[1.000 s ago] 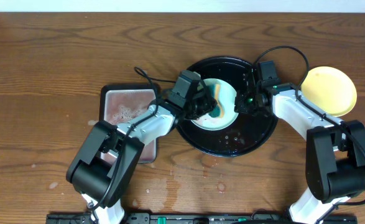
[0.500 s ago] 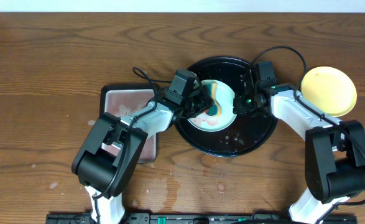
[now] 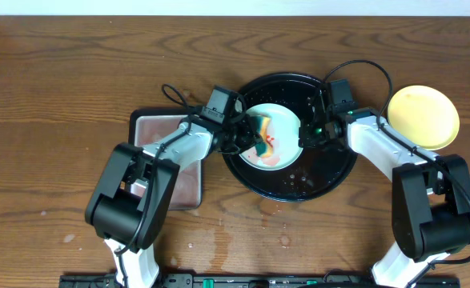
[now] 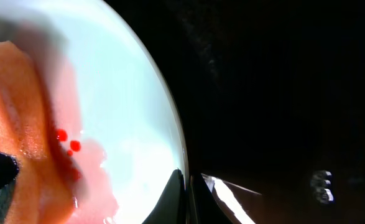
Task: Clean dirty plates on tray and stack at the side
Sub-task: 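Scrub the light blue plate with the sponge while right gripper holds rim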
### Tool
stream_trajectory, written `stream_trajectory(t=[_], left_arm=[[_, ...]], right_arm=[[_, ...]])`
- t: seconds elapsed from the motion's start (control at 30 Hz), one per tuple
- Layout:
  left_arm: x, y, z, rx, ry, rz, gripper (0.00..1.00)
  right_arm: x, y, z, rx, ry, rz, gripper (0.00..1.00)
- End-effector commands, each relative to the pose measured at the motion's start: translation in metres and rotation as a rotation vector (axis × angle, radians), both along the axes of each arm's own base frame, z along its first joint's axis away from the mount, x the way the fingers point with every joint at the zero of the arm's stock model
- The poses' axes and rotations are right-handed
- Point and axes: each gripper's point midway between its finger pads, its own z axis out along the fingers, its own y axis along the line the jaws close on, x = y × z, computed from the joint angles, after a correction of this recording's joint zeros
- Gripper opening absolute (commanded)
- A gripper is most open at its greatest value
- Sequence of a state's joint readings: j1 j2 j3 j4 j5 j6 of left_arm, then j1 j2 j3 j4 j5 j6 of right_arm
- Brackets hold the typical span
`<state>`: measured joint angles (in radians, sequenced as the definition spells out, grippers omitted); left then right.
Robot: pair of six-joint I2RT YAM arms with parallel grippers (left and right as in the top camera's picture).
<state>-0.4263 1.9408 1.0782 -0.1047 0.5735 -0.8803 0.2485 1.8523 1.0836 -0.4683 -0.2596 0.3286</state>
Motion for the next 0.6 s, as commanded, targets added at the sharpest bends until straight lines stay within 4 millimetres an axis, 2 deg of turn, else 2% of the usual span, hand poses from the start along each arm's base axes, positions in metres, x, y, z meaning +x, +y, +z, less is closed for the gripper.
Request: stream_trajectory(t=[0.0,0.2,0.33,0.43,0.57], left_arm=[[0.005,0.025,-0.002,0.109,-0.048,-0.008,0.07],[0.014,0.022,0.02,0.111,-0.121,-0.025,0.07],[0.009,0.005,0.027,0.069,-0.145,-0.079,0.07],[0.002,-0.011,0.029,0.065,-0.175,-0.127,0.07],[-0.005,-0.014,0.019,0.163,-0.199,-0.147,0.07]], right_arm=[[-0.002,0.01,-0.001,0.021,0.004,0.041,0.01],[-0.002,0.01,-0.001,0.021,0.005,0.041,0.01],[-0.002,0.01,-0.001,0.021,0.005,0.041,0.01],[-0.002,0.01,-0.001,0.021,0.005,0.041,0.01],[-0.002,0.01,-0.001,0.021,0.005,0.041,0.01]])
